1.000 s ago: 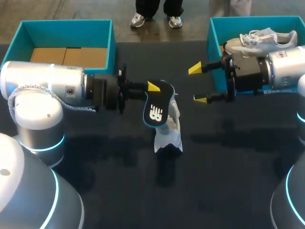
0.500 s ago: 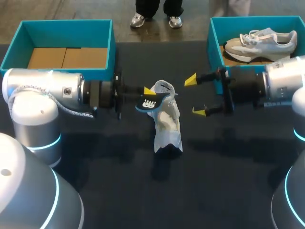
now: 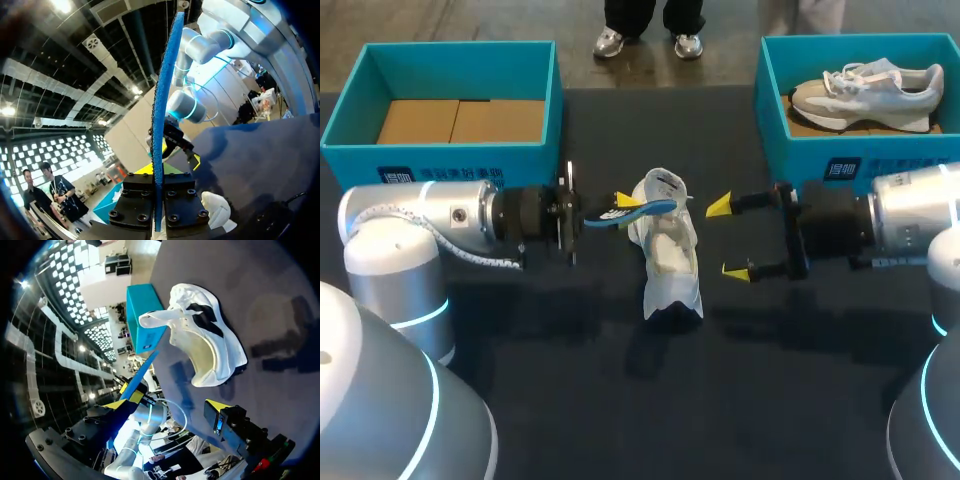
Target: Take the shoe out of the shoebox, open the shoe tongue, remove and reinsert the insole, then place the shoe into the shoebox
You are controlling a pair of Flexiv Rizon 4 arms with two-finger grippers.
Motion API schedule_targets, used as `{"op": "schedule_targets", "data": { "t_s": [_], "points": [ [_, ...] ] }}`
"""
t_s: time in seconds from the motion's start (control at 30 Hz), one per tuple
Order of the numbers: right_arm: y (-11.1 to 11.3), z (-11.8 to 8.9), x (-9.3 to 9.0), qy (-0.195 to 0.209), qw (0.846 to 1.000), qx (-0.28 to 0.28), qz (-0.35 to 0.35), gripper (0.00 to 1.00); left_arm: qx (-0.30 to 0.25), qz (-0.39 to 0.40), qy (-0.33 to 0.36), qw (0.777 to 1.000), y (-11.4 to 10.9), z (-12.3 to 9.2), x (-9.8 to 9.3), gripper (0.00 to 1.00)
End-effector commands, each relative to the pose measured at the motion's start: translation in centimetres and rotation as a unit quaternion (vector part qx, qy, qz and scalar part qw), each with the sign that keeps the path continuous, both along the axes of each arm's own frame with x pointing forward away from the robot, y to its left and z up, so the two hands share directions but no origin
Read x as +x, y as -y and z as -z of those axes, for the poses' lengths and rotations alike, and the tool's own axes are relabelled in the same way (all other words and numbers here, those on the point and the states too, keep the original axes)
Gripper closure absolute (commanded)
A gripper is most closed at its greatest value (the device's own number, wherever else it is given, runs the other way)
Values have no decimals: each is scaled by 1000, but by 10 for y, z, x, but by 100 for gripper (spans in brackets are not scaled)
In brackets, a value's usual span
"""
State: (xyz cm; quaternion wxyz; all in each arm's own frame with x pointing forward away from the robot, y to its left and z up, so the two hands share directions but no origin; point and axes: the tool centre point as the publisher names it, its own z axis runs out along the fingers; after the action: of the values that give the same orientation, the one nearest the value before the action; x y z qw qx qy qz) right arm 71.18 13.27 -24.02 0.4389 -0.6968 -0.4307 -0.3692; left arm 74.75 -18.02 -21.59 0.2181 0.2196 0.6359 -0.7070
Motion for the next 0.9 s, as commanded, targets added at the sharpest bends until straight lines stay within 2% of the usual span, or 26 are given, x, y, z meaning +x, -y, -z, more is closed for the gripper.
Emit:
{"op": "schedule_targets", "data": {
  "t_s": [0.03,0.2,0.9],
  "points": [
    [-7,7,-1,-3,1000,1,4,0,-8,2,-4,1000,5,8,-1,100],
    [-14,16,-1,-15,1000,0,-2,0,-10,8,-12,1000,7,10,-2,100],
    [-14,16,-1,-19,1000,-6,-2,0,-9,9,-12,1000,7,10,-1,100]
  ]
}}
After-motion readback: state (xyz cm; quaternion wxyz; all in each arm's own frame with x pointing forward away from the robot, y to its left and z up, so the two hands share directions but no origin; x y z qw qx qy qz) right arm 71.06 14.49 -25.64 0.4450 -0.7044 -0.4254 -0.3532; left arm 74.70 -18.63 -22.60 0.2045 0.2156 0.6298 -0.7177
